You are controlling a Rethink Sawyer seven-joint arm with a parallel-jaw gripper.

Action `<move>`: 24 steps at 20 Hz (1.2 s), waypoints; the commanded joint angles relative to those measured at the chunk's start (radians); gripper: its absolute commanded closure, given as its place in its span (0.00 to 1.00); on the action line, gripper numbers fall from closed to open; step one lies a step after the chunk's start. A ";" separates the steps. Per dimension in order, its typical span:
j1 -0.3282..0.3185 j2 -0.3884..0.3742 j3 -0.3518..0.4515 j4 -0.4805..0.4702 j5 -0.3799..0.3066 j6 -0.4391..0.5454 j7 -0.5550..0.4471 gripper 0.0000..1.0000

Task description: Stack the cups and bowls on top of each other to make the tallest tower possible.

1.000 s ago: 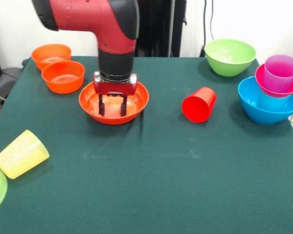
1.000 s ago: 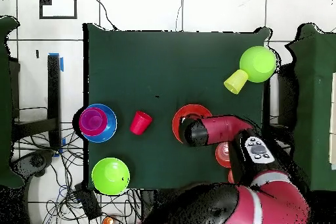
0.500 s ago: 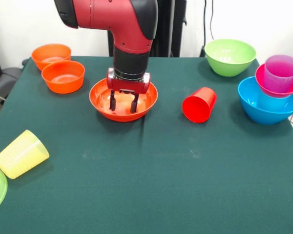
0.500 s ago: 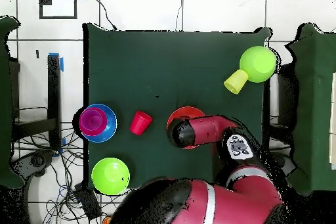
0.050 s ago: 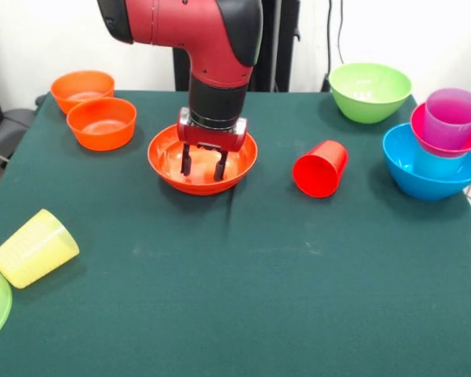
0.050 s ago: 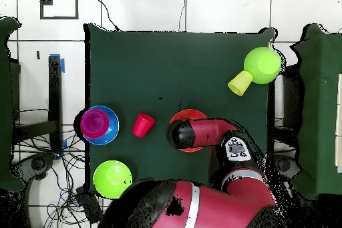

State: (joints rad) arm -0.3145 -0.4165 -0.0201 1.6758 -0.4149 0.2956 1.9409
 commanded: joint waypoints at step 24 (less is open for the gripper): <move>0.056 0.114 0.135 0.049 0.224 0.082 0.099 0.00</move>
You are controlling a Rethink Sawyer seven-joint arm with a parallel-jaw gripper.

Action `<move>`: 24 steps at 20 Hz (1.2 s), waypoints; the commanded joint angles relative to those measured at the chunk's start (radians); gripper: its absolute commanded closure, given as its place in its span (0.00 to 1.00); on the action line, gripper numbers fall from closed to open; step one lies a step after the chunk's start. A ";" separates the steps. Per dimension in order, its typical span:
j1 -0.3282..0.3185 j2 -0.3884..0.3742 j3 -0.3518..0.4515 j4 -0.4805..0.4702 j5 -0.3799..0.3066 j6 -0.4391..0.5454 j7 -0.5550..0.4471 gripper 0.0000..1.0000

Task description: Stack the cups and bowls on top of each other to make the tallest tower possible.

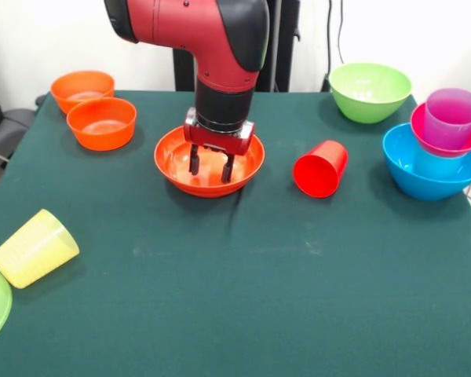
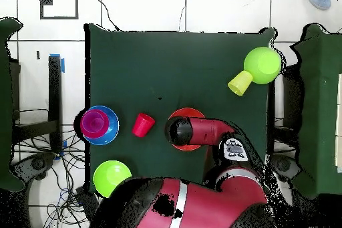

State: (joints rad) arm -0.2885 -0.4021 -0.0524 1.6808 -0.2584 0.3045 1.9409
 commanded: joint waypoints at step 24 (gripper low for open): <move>0.101 0.045 0.159 0.053 0.221 0.135 0.115 0.00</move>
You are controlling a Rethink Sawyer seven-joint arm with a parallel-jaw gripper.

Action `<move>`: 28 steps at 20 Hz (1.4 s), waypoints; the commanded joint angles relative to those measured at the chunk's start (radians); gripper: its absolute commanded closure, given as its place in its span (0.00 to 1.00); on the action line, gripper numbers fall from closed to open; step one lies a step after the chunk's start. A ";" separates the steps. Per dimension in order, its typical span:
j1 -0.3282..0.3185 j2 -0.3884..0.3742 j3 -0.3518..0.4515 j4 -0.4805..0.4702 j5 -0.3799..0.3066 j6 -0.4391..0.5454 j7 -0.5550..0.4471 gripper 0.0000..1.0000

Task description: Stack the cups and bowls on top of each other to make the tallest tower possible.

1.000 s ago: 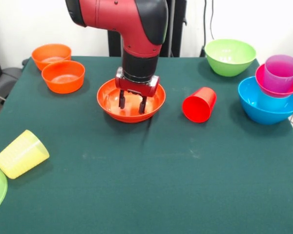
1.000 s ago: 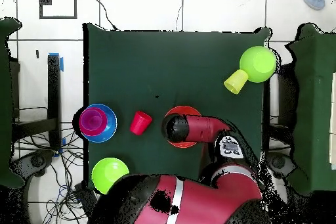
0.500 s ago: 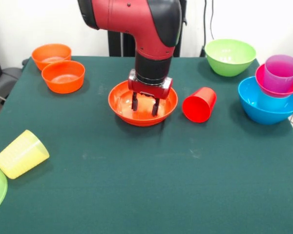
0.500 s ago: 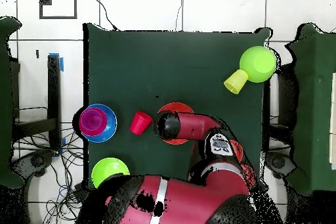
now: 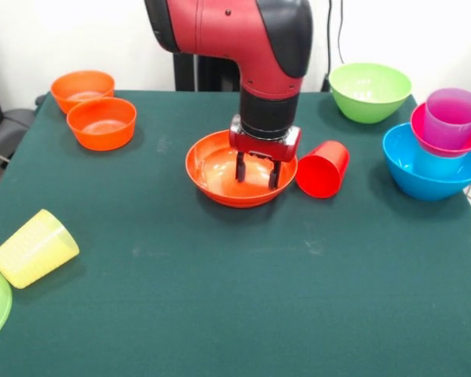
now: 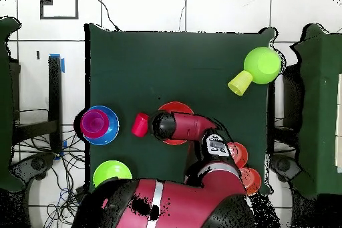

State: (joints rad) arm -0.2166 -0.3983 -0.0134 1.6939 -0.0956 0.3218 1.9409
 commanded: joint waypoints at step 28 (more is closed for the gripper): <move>0.109 0.076 0.087 -0.069 0.201 0.184 0.153 0.00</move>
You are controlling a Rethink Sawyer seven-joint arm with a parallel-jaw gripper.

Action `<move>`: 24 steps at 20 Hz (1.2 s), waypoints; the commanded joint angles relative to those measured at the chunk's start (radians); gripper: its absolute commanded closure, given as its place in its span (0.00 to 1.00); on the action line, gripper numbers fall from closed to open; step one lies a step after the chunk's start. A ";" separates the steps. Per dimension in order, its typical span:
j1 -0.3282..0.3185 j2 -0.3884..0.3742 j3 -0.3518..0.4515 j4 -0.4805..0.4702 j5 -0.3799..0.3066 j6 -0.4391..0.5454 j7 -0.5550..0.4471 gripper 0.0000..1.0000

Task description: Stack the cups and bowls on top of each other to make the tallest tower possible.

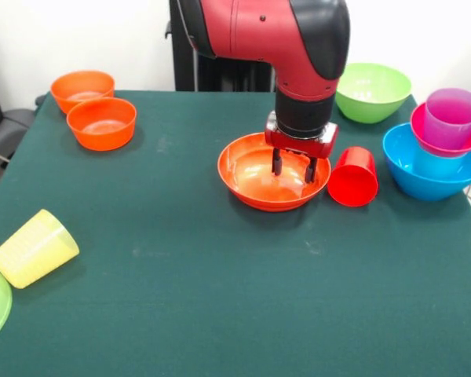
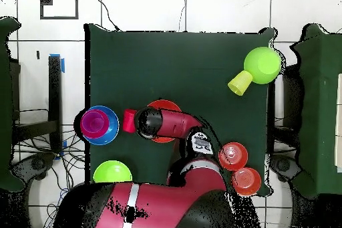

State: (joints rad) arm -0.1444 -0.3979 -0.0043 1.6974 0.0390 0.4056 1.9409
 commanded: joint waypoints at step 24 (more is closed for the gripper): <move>0.173 0.206 -0.008 -0.306 0.212 0.213 0.226 0.00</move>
State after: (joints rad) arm -0.0238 -0.3070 -0.0952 1.5171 0.1845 0.5963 1.9419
